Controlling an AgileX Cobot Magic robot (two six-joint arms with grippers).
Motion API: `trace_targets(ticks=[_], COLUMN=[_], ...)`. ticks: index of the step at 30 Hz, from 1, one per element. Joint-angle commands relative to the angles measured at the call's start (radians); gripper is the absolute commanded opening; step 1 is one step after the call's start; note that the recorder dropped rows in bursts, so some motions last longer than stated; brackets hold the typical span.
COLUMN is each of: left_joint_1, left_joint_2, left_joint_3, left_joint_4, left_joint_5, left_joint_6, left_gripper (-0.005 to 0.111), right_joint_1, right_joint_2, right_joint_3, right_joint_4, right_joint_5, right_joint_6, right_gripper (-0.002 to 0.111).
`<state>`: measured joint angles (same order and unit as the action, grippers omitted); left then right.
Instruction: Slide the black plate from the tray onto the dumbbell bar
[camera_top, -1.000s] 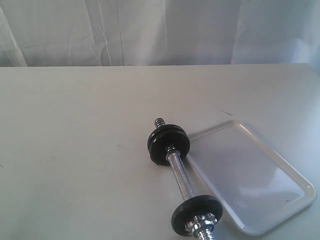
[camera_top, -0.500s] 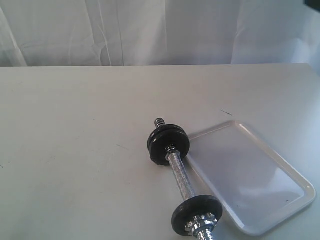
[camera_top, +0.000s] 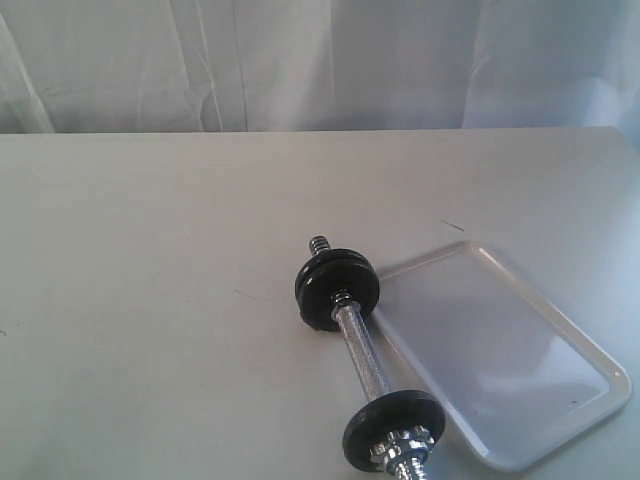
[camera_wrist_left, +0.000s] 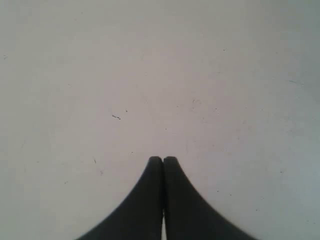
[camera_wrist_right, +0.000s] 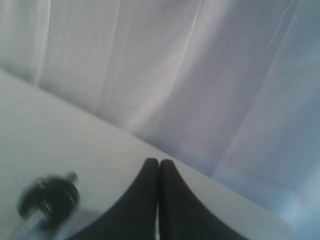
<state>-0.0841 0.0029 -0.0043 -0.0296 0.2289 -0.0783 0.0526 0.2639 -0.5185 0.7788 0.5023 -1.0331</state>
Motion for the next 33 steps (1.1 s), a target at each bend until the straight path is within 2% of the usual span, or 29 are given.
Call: trace_targets(ticks=[1, 5, 23, 28, 33], left_joint_1=[0.003, 0.003, 0.003, 0.003, 0.003], left_joint_2=[-0.003, -0.003, -0.003, -0.003, -0.003], left_joint_3=[0.004, 0.004, 0.004, 0.004, 0.004], left_joint_4=[-0.007, -0.007, -0.007, -0.007, -0.007], left_joint_5=[-0.001, -0.001, -0.001, -0.003, -0.003], left_joint_6=[0.001, 0.001, 0.001, 0.001, 0.001], left_gripper=[0.0, 0.0, 0.0, 0.0, 0.0], right_joint_1=[-0.004, -0.004, -0.004, -0.004, -0.004], right_joint_2=[-0.027, -0.046, -0.211, -0.262, -0.264], right_joint_3=[0.054, 0.109, 0.503, 0.519, 0.519], right_joint_4=[-0.317, -0.442, -0.451, -0.48, -0.723], right_joint_5=[0.032, 0.032, 0.03, -0.161, -0.171], right_joint_6=[-0.003, -0.003, -0.003, 0.018, 0.018], right_gripper=[0.0, 0.0, 0.0, 0.0, 0.0])
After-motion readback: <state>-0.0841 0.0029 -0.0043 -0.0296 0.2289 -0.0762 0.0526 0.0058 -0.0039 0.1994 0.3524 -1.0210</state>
